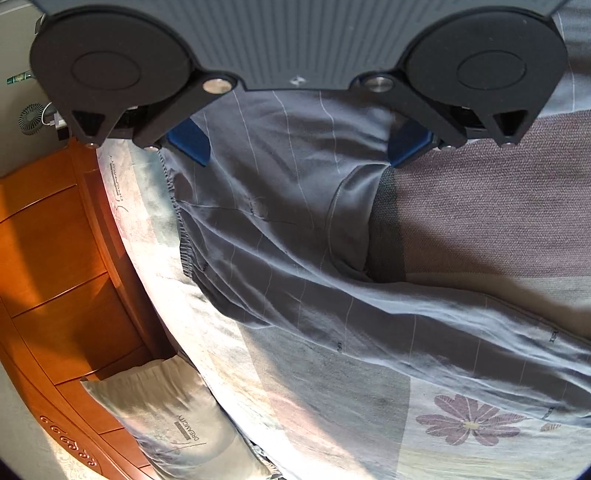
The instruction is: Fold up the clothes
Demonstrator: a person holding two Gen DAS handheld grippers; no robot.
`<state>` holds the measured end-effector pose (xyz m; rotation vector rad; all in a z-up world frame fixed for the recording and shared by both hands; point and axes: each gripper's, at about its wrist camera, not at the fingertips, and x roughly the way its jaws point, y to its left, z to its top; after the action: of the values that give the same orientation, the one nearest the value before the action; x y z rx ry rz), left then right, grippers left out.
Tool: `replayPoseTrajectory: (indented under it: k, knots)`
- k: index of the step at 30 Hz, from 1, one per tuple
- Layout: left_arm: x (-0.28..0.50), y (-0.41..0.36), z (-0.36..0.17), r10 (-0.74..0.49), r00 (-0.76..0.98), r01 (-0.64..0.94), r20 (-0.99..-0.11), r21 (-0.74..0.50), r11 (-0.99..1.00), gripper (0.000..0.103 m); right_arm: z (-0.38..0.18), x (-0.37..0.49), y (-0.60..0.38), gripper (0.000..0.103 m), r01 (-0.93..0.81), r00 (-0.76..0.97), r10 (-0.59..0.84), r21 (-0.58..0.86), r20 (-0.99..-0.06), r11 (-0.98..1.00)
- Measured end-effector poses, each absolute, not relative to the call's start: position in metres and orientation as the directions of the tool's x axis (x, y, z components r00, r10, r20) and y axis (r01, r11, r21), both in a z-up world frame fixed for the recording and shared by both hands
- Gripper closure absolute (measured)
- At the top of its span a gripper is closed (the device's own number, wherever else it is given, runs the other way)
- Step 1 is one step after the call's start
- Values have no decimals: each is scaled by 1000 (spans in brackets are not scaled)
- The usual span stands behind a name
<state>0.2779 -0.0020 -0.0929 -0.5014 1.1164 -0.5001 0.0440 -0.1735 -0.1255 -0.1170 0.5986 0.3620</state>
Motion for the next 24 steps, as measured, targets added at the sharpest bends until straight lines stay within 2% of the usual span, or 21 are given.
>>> replayPoseTrajectory:
  k: [3,7,8,12,14,18,19,22,24]
  knots:
    - [270,0,-80,-588,386,152,-711,-579,801,1,-126,44,-173,0,-364,768,295,-8,-569,932]
    - [239,6,-50,-525,427,264,-736,-454,851,1,-127,43,-171,0,-360,772,289,-14,-566,933]
    - [230,6,-44,-505,431,299,-748,-410,862,1,-127,43,-171,0,-359,773,288,-15,-566,933]
    - [186,-4,-39,-310,490,437,-815,-79,896,1,-127,42,-170,0,-353,777,282,-19,-563,935]
    - [169,-7,-50,-254,506,454,-824,5,891,1,-127,42,-170,0,-350,779,280,-19,-561,937]
    - [144,-3,-84,-156,525,406,-837,85,910,1,-127,41,-169,0,-341,786,273,-21,-555,940]
    - [136,1,-92,-143,531,374,-835,80,924,1,-127,40,-170,0,-338,787,271,-21,-554,941]
    - [120,24,-98,-187,533,238,-825,-66,969,1,-127,38,-171,0,-327,789,262,-20,-556,945]
    - [118,35,-94,-159,540,219,-826,-45,975,1,-126,37,-172,0,-317,789,253,-17,-560,948]
